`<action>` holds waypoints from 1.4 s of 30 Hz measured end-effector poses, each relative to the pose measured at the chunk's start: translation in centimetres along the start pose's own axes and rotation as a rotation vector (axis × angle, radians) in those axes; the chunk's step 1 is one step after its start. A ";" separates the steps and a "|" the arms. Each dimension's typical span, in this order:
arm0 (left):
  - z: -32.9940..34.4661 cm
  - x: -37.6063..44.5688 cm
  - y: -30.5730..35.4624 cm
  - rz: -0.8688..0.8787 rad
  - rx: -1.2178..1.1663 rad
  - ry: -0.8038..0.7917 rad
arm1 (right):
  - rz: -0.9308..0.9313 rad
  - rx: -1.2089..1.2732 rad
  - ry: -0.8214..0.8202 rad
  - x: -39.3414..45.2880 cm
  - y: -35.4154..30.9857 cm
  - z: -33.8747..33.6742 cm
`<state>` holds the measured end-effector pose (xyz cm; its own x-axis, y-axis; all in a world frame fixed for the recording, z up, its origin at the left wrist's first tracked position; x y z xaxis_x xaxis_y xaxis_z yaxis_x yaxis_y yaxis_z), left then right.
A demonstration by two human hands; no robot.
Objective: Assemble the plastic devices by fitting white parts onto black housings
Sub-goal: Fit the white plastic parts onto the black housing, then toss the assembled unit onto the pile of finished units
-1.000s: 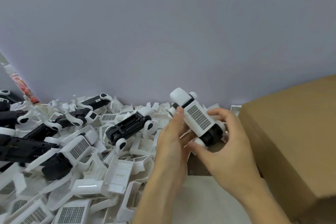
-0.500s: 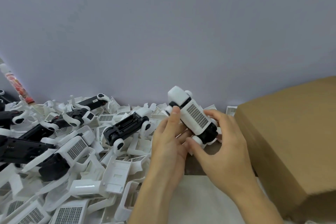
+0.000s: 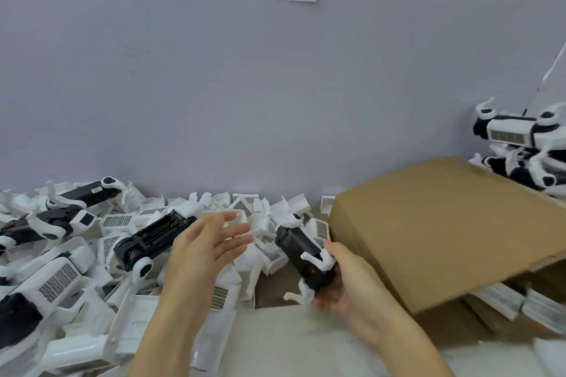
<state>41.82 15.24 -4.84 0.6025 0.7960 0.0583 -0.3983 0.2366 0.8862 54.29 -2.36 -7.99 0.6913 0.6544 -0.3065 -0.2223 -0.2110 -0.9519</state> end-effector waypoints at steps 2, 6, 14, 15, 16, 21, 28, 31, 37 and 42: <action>0.2 0.0 -0.2 0.008 0.045 -0.004 | 0.047 0.132 -0.060 -0.8 -0.3 0.1; 0.5 -0.2 0.4 0.062 0.005 0.008 | -0.073 0.343 -0.017 -1.2 -6.5 -2.6; 0.9 0.0 0.2 0.033 -0.041 -0.027 | -0.488 0.537 0.435 -3.6 -26.3 -15.7; 1.0 0.1 0.1 0.039 -0.018 -0.024 | -0.480 0.450 0.472 -3.5 -25.7 -15.5; 0.9 0.3 0.0 0.048 -0.001 -0.015 | -0.480 0.373 0.498 -3.2 -24.5 -14.8; 0.2 0.7 0.3 0.081 0.051 0.069 | -0.363 0.274 0.440 -0.5 -11.3 -6.0; 1.9 -0.8 3.3 0.187 0.302 0.051 | -0.175 0.217 0.181 1.3 -0.3 4.2; 2.6 -0.9 3.8 0.191 0.498 0.015 | -0.142 0.282 0.150 2.2 0.0 3.6; 3.7 1.6 4.3 0.014 1.247 -0.269 | -0.137 0.302 0.130 3.1 0.3 4.0; -1.5 5.4 7.2 -0.033 1.843 -0.018 | -0.185 0.214 0.105 3.3 0.0 4.8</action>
<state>41.16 22.06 1.21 0.6045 0.7962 0.0257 0.7764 -0.5961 0.2045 53.30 3.24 -8.95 0.7981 0.5867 -0.1370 -0.2185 0.0700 -0.9733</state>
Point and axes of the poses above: each hand's wrist, its own x-axis towards the middle knuckle, its own z-axis out of the palm, y = z × x, the point moved 7 cm from there along x, towards the middle knuckle, and after that the axes turned 10 degrees about -x, right-handed, at the moved point
